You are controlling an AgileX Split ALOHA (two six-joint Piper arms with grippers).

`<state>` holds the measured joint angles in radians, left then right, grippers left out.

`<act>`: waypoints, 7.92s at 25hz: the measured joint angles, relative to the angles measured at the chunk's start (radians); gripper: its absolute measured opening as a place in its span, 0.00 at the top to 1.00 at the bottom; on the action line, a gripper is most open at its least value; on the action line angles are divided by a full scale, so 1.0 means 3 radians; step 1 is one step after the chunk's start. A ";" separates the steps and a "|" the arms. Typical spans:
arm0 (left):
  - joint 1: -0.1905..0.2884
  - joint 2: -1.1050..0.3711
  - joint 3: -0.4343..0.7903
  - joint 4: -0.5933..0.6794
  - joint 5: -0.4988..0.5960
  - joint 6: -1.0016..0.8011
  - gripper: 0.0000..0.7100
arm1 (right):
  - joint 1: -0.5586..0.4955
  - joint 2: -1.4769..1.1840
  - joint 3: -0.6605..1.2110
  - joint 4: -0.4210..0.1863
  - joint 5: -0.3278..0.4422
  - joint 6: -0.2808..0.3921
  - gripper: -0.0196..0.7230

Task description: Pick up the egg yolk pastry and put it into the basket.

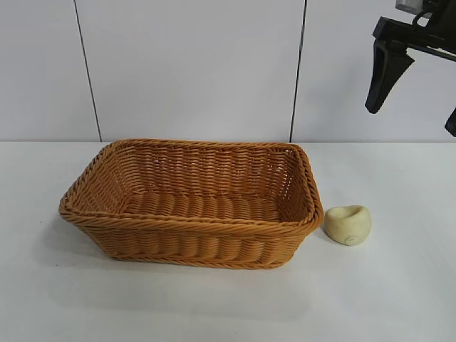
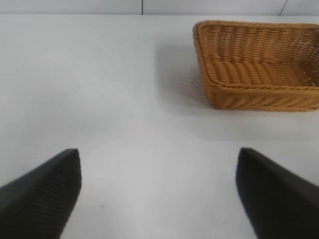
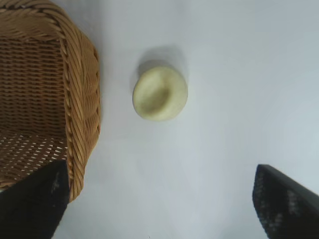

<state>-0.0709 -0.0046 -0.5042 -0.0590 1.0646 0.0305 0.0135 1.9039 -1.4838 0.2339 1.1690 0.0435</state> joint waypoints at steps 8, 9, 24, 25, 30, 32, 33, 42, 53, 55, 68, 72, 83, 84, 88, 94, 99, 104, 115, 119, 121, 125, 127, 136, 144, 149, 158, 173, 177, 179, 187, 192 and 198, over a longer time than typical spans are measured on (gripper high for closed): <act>0.0000 0.0000 0.0000 0.0003 0.0000 0.0000 0.12 | 0.0000 0.0430 0.0000 0.0180 -0.0318 0.0013 0.04; 0.0000 0.0000 0.0000 0.0003 0.0000 0.0000 0.12 | 0.0000 0.0485 0.0000 0.0183 -0.0345 0.0025 0.04; 0.0000 0.0000 0.0000 0.0003 0.0000 0.0000 0.12 | 0.0022 0.1064 -0.0003 0.0663 -0.0601 -0.0014 0.04; 0.0000 0.0000 0.0000 0.0003 0.0000 0.0000 0.12 | 0.0035 0.1064 -0.0003 0.0651 -0.0610 -0.0011 0.04; 0.0000 0.0000 0.0000 0.0010 -0.0004 0.0000 0.12 | 0.0109 0.1067 -0.0003 0.0509 -0.0642 0.0088 0.24; 0.0000 0.0000 0.0000 0.0017 -0.0004 0.0000 0.12 | 0.0117 0.1071 -0.0003 0.0494 -0.0650 0.0100 0.40; 0.0000 0.0000 0.0000 0.0017 -0.0004 0.0000 0.12 | 0.0117 0.1073 -0.0003 0.0491 -0.0650 0.0100 0.50; 0.0000 0.0000 0.0000 0.0017 -0.0004 0.0000 0.12 | 0.0117 0.0967 -0.0003 0.0488 -0.0522 0.0111 0.93; 0.0000 0.0000 0.0000 0.0017 -0.0004 0.0000 0.12 | 0.0117 0.0091 -0.0003 0.0446 -0.0442 0.0101 0.94; 0.0000 0.0000 0.0000 0.0017 -0.0004 0.0000 0.12 | 0.0117 0.0006 -0.0003 0.0424 -0.0427 0.0101 0.94; 0.0000 0.0000 0.0000 0.0017 -0.0004 0.0000 0.12 | 0.0659 -0.0137 -0.0177 0.0627 -0.0368 -0.0002 0.94; 0.0000 0.0000 0.0000 0.0017 -0.0004 0.0000 0.12 | 0.0947 -0.0137 -0.0255 0.0642 -0.0481 0.0029 0.94; 0.0000 0.0000 0.0000 0.0017 -0.0004 0.0000 0.12 | 0.1561 0.0017 -0.0255 0.0651 -0.0879 0.0217 0.95; 0.0000 0.0000 0.0000 0.0017 -0.0004 0.0000 0.12 | 0.1585 0.0061 -0.0255 0.0648 -0.0912 0.0226 0.95; 0.0000 0.0000 0.0000 0.0017 -0.0004 0.0000 0.12 | 0.1631 0.0275 -0.0255 0.0650 -0.1118 0.0237 0.95; 0.0000 0.0000 0.0000 0.0017 -0.0004 0.0000 0.12 | 0.1631 0.0568 -0.0255 0.0661 -0.1363 0.0241 0.95; 0.0000 0.0000 0.0000 0.0017 -0.0004 0.0000 0.12 | 0.1631 0.0708 -0.0255 0.0667 -0.1430 0.0241 0.93; 0.0000 0.0000 0.0000 0.0017 -0.0004 0.0000 0.12 | 0.1631 0.0708 -0.0255 0.0679 -0.1411 0.0241 0.72; 0.0000 0.0000 0.0000 0.0027 -0.0001 0.0000 0.12 | 0.1631 0.0414 -0.0255 0.0563 -0.1303 0.0226 0.04; 0.0000 0.0000 0.0000 0.0027 -0.0001 0.0000 0.12 | 0.1635 0.0226 -0.0255 0.0113 -0.0993 0.0428 0.04; 0.0000 0.0000 0.0000 0.0027 -0.0001 0.0000 0.12 | 0.1635 0.0156 -0.0259 -0.0170 -0.0797 0.0562 0.04; 0.0000 0.0000 0.0000 0.0027 -0.0001 0.0000 0.12 | 0.1635 0.0101 -0.0389 -0.0699 -0.0307 0.0731 0.04; 0.0000 0.0000 0.0000 0.0027 -0.0001 0.0000 0.12 | 0.1635 0.0101 -0.0512 -0.0842 -0.0111 0.0747 0.04; 0.0000 0.0000 0.0000 0.0027 -0.0001 0.0000 0.12 | 0.1289 0.0085 -0.0787 -0.0907 0.0133 0.0691 0.04; 0.0000 0.0000 0.0000 0.0027 -0.0001 0.0000 0.12 | 0.0509 0.0085 -0.0796 -0.0971 0.0148 0.0505 0.04; 0.0000 0.0000 0.0000 0.0027 -0.0001 0.0000 0.12 | 0.0014 0.0085 -0.0796 -0.0993 0.0151 0.0356 0.04; 0.0000 0.0000 0.0000 0.0027 -0.0001 0.0000 0.12 | -0.0475 0.0053 -0.0688 -0.1004 0.0164 0.0196 0.04; 0.0000 0.0000 0.0000 0.0027 -0.0001 0.0000 0.12 | -0.0482 -0.1762 0.1267 -0.0906 0.0170 0.0123 0.04; 0.0000 0.0000 0.0000 0.0027 -0.0001 0.0000 0.12 | -0.0482 -0.2384 0.1704 -0.0780 0.0173 0.0089 0.04; 0.0000 0.0000 0.0000 0.0027 -0.0001 0.0000 0.12 | -0.0482 -0.2660 0.1932 -0.0735 0.0169 0.0050 0.04; 0.0000 0.0000 0.0000 0.0027 -0.0001 0.0000 0.12 | -0.0482 -0.3897 0.2856 -0.0717 -0.0318 -0.0077 0.04; 0.0000 0.0000 0.0000 0.0027 -0.0001 0.0000 0.12 | -0.0482 -0.4621 0.3204 -0.0716 -0.0501 -0.0173 0.04; 0.0000 0.0000 0.0000 0.0027 -0.0004 0.0000 0.12 | -0.0482 -0.5104 0.3290 -0.0716 -0.0496 -0.0189 0.04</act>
<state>-0.0709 -0.0046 -0.5042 -0.0509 1.0633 0.0305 -0.1312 0.3726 -0.4967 0.0190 1.0201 -0.0131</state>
